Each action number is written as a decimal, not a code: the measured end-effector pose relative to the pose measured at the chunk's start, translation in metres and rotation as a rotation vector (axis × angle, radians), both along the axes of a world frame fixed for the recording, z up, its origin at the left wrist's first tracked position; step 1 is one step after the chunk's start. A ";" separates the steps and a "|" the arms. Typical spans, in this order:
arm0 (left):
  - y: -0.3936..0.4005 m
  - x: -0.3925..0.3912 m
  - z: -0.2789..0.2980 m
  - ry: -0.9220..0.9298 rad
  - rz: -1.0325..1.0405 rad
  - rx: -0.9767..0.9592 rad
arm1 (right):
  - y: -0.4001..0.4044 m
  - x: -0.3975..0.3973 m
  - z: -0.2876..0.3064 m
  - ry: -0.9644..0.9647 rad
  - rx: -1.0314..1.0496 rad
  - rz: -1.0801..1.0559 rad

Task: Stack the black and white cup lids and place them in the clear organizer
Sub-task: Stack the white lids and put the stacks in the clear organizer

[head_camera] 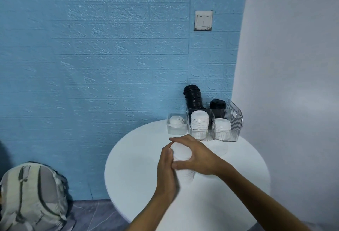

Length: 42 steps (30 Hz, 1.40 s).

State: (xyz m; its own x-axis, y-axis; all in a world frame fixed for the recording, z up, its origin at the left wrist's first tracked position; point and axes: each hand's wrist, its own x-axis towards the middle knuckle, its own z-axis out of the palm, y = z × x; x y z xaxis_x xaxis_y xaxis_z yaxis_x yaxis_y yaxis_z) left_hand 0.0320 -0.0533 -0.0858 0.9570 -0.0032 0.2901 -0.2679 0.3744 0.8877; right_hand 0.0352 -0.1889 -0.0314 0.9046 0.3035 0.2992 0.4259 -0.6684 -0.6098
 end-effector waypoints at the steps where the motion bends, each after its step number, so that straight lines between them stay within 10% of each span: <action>1: 0.001 0.000 0.000 -0.009 0.008 0.025 | 0.001 0.001 0.000 0.006 0.003 -0.005; 23: -0.002 0.002 -0.003 -0.026 0.019 0.046 | 0.034 -0.003 -0.033 0.078 0.960 -0.255; 42: -0.005 0.001 -0.008 -0.062 0.046 0.146 | 0.027 -0.019 -0.055 0.100 0.969 -0.033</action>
